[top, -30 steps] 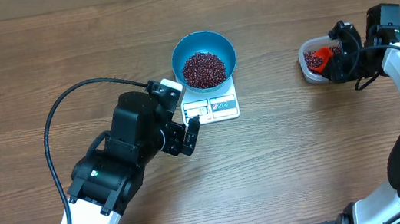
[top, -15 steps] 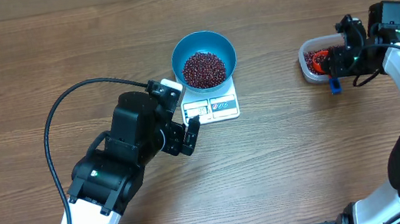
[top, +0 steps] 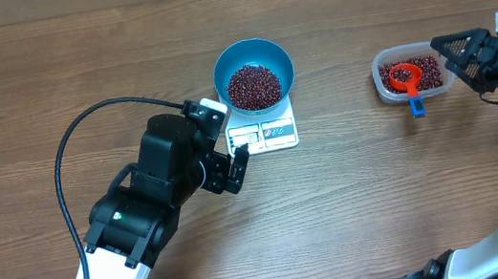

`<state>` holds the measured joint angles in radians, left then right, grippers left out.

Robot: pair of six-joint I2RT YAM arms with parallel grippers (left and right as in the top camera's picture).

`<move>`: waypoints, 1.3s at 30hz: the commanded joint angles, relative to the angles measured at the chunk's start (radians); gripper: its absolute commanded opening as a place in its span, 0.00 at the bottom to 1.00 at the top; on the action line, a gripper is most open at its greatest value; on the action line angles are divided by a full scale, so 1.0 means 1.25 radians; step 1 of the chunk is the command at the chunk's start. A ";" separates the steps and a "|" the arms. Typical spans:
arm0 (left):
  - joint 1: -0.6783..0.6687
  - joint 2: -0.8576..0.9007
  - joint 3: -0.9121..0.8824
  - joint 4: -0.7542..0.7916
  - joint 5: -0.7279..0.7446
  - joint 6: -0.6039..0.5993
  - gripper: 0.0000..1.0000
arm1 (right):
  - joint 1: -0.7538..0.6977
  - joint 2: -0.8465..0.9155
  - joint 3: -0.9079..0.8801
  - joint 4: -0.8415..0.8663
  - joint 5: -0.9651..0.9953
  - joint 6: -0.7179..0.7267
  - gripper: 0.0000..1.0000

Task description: Scoop item into bowl and weigh 150g on scale

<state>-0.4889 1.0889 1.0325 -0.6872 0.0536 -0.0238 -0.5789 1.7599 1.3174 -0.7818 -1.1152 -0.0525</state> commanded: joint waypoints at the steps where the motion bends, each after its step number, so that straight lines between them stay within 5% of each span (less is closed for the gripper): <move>1: 0.004 0.003 -0.001 0.002 0.012 -0.008 1.00 | 0.000 -0.025 0.021 -0.018 -0.105 0.037 1.00; 11: 0.004 0.003 -0.001 0.002 0.012 -0.008 0.99 | -0.042 -0.110 0.020 -0.050 0.134 0.237 1.00; 23: 0.004 0.003 -0.001 0.002 0.011 -0.008 0.99 | -0.041 -0.292 -0.074 -0.014 0.285 0.331 1.00; 39: 0.004 0.003 -0.001 0.002 0.012 -0.008 0.99 | -0.038 -0.359 -0.598 0.562 0.212 0.645 1.00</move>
<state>-0.4889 1.0889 1.0325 -0.6872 0.0536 -0.0238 -0.6277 1.3338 0.6266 -0.1337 -0.8242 0.6640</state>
